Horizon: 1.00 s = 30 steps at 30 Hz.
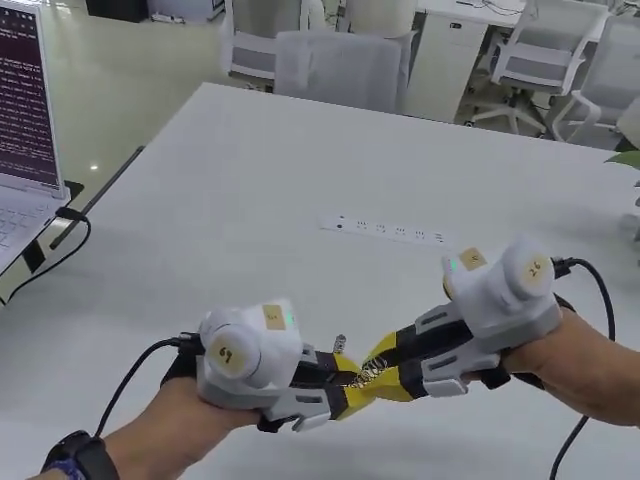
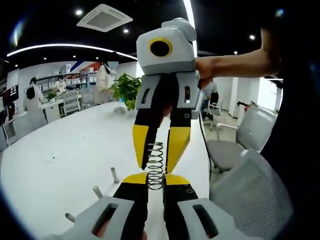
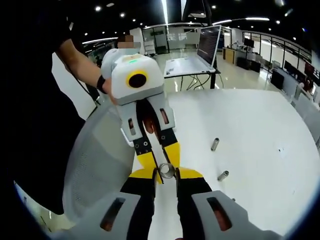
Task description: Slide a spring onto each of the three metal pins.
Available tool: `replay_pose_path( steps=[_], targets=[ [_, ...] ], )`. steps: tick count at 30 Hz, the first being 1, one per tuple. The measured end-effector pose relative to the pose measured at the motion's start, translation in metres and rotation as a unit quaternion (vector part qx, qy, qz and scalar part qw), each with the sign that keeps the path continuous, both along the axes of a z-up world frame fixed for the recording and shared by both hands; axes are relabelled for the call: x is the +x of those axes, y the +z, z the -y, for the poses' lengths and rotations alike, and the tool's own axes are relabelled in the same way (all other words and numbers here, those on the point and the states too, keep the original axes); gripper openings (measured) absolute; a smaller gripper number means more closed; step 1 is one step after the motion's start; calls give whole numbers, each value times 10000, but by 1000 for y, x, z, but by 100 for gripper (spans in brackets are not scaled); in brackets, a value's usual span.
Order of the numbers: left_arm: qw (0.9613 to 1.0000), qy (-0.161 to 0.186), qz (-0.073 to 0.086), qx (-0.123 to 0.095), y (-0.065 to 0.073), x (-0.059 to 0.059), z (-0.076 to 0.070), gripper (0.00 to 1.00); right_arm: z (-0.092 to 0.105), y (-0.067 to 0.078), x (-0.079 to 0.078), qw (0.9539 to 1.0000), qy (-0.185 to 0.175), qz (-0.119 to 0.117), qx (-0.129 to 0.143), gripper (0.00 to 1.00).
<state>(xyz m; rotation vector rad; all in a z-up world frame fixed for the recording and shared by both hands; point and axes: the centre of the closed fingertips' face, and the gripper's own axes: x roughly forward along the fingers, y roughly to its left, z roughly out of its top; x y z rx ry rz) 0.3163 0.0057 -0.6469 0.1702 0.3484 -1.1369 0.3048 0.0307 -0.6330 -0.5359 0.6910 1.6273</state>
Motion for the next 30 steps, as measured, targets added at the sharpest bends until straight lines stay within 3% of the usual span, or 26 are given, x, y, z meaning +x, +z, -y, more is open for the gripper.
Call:
replay_pose_path(
  steps=[6,17,30],
  targets=[
    [10000,-61,39,-4,2,-1,4,2,4,-3,-4,9984,401,133,-370,12],
    [9999,-102,67,-58,3,-2,10,2,10,-3,-4,9926,835,360,-807,10],
    [9999,-97,27,-53,-1,-1,11,2,11,-6,-4,9883,989,536,-1032,9]
  ],
)
